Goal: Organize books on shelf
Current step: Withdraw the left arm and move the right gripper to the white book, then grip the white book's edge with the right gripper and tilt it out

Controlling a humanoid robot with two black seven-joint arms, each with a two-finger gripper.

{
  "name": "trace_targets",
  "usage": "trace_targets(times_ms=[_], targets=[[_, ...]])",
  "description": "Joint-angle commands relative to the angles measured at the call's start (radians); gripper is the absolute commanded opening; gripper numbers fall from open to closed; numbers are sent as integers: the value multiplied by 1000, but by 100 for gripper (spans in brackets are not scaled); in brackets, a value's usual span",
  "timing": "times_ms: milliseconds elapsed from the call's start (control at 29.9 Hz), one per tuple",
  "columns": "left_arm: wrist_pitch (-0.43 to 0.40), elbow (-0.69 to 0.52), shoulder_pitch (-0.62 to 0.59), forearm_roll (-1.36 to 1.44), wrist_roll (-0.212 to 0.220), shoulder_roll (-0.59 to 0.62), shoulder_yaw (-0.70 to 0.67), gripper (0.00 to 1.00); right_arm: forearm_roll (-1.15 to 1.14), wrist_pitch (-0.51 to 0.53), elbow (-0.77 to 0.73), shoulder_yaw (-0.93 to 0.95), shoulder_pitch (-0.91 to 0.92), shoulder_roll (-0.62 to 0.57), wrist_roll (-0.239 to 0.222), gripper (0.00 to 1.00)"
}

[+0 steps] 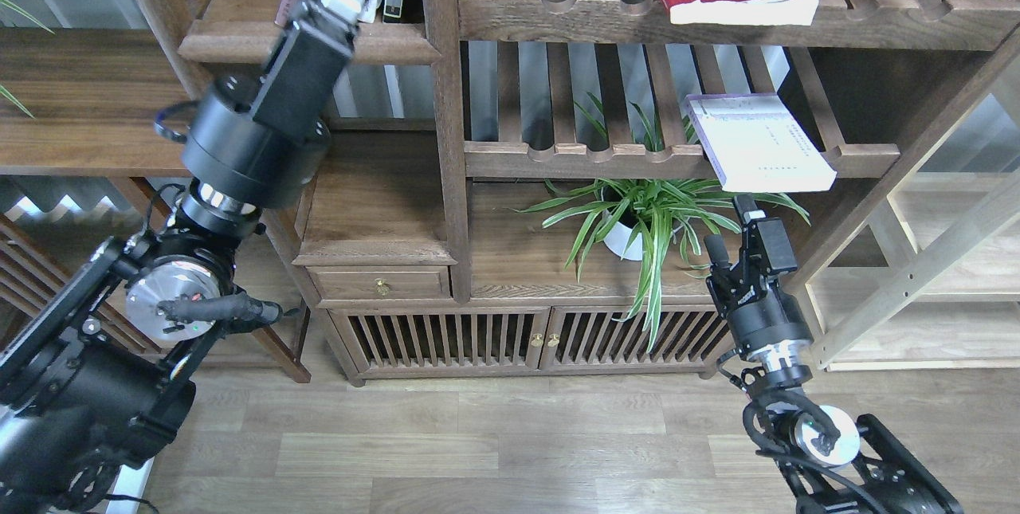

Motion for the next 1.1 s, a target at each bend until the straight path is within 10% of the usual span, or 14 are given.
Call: trace_targets(times_ms=[0,535,769,1070], targets=[[-8,2,57,-1,1,-2,37,99,3,-59,-20,2,27,0,-1,99],[-14,16,141,7,11,53,202,99,83,-332,-162,131,241,-5,-6,97],[-14,56,148,0,212,60,193,99,83,-378,-217,151,267,-3,-17,97],[-14,63,164,-1,229,74,196,99,81,-378,-319,151,354,-5,-18,95]])
